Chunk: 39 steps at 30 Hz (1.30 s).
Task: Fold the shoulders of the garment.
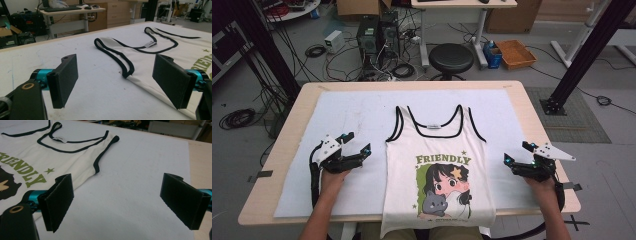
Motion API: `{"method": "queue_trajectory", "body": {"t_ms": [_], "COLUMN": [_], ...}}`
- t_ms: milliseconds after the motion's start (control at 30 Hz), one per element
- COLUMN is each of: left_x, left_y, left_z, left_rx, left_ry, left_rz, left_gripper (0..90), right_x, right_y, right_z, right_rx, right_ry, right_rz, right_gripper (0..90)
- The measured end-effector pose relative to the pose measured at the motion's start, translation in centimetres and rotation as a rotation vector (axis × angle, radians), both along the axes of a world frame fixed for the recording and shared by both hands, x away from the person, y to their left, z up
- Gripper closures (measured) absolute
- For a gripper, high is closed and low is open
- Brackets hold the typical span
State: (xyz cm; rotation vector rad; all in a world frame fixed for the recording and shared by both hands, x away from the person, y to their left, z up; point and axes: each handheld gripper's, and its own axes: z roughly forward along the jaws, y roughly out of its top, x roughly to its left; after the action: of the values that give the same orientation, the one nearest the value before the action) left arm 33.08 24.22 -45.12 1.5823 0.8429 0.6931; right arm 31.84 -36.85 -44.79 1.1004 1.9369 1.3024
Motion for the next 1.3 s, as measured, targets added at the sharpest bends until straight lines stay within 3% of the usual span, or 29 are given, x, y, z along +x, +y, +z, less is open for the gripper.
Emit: {"method": "queue_trajectory", "body": {"t_ms": [600,933,1033,1067,1133,1200,1233,1267,1300], "left_x": [0.0,0.1,0.1,0.1,0.2,0.2,0.1,0.1,0.1], "left_y": [0.0,0.1,0.1,0.2,0.3,0.3,0.2,0.2,0.1], "left_z": [0.0,0.0,0.0,0.0,0.0,0.0,0.0,0.0,0.0], "left_rx": [-0.002,-0.011,-0.021,-0.025,-0.036,-0.043,-0.026,-0.026,-0.016], "left_ry": [0.003,0.012,0.015,0.017,0.023,0.021,0.018,0.018,0.018], "left_rz": [0.011,0.022,0.024,0.027,0.032,0.036,0.030,0.030,0.030], "left_gripper": [20.7,20.7,20.8,20.9,20.9,20.9,20.9,20.9,20.9], "right_x": [0.1,1.0,1.2,1.2,1.3,1.4,1.6,1.6,2.4], "right_y": [-0.1,0.0,0.0,0.0,0.2,0.9,1.9,1.9,3.1], "right_z": [0.0,0.0,0.1,0.2,0.4,1.2,2.2,2.2,3.1], "right_rx": [0.004,-0.005,0.032,0.058,0.064,0.074,0.090,0.090,0.058], "right_ry": [0.013,0.094,0.122,0.135,0.140,0.135,0.111,0.111,0.108], "right_rz": [-0.001,-0.025,-0.050,-0.046,-0.045,-0.037,-0.006,-0.006,0.014], "right_gripper": [11.2,11.2,11.2,11.2,11.2,11.2,11.3,11.3,11.2]}}
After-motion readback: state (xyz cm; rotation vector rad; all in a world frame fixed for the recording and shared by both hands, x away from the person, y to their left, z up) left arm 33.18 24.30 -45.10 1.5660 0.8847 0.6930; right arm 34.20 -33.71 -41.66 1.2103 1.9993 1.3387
